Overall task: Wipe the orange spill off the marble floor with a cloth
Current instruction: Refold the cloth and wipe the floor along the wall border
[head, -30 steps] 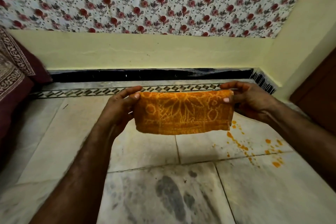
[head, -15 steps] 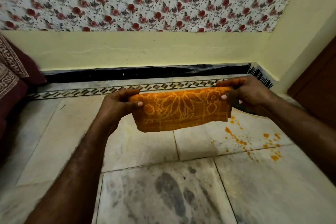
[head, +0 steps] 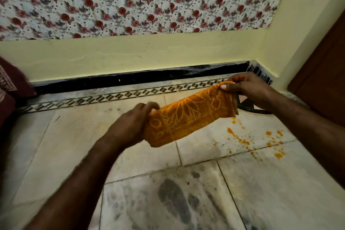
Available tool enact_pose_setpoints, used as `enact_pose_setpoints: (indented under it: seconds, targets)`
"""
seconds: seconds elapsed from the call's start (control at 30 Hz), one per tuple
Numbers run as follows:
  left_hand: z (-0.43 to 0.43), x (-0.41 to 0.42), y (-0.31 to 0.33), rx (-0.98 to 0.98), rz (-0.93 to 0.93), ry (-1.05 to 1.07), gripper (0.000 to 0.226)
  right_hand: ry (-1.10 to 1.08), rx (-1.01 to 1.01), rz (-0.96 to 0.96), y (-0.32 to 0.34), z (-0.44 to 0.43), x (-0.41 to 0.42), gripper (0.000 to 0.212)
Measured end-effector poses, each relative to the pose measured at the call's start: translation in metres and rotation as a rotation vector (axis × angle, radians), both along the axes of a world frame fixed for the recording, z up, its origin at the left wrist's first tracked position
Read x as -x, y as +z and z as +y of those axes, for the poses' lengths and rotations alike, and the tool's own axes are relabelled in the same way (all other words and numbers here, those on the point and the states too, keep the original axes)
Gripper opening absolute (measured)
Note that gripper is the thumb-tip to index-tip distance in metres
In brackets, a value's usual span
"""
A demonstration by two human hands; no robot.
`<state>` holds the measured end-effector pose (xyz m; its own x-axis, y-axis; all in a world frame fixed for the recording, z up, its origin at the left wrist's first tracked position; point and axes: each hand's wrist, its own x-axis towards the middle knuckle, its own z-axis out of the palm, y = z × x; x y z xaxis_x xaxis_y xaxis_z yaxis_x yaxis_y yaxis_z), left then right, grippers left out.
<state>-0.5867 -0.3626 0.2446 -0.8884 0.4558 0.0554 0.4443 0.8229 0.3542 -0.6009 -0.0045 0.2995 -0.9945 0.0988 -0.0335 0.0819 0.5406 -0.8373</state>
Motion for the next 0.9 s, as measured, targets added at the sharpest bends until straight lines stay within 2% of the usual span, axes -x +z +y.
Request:
enact_pose_setpoints:
  seconds: [0.03,0.1,0.17,0.27,0.33,0.43,0.53,0.63,0.77,0.9]
  targets:
    - [0.007,-0.005,-0.001,0.176,0.024,-0.083,0.082,-0.006,0.010,0.007,-0.001,0.000,0.002,0.021]
    - [0.023,-0.016,-0.001,0.448,0.062,-0.216,0.093,-0.013,0.035,0.015,-0.001,-0.002,0.004,0.022]
    - [0.037,-0.024,-0.003,0.544,0.040,-0.299,0.097,-0.001,0.051,0.031,0.000,-0.004,0.007,0.020]
    - [0.051,-0.032,-0.014,0.547,-0.049,-0.358,0.103,0.042,0.025,0.047,0.002,-0.008,0.007,0.018]
    - [0.052,-0.028,-0.017,0.445,-0.230,-0.367,0.109,0.060,-0.004,0.052,0.001,-0.008,0.006,0.016]
    - [0.041,-0.017,-0.017,0.103,-0.609,-0.281,0.121,0.088,-0.002,0.028,-0.003,-0.006,0.003,0.019]
    - [0.030,-0.012,-0.013,-0.247,-0.814,-0.166,0.127,0.133,0.087,-0.042,-0.015,-0.009,-0.002,0.020]
    - [0.029,-0.011,-0.013,-0.480,-0.915,-0.022,0.123,0.217,0.103,-0.092,-0.027,-0.027,-0.017,0.016]
    - [0.035,-0.009,-0.023,-0.706,-0.951,0.069,0.106,0.358,0.079,-0.140,-0.043,-0.071,-0.043,0.023]
    - [0.040,-0.010,-0.030,-0.857,-0.992,0.116,0.108,0.403,0.025,-0.057,-0.067,-0.109,-0.064,0.034]
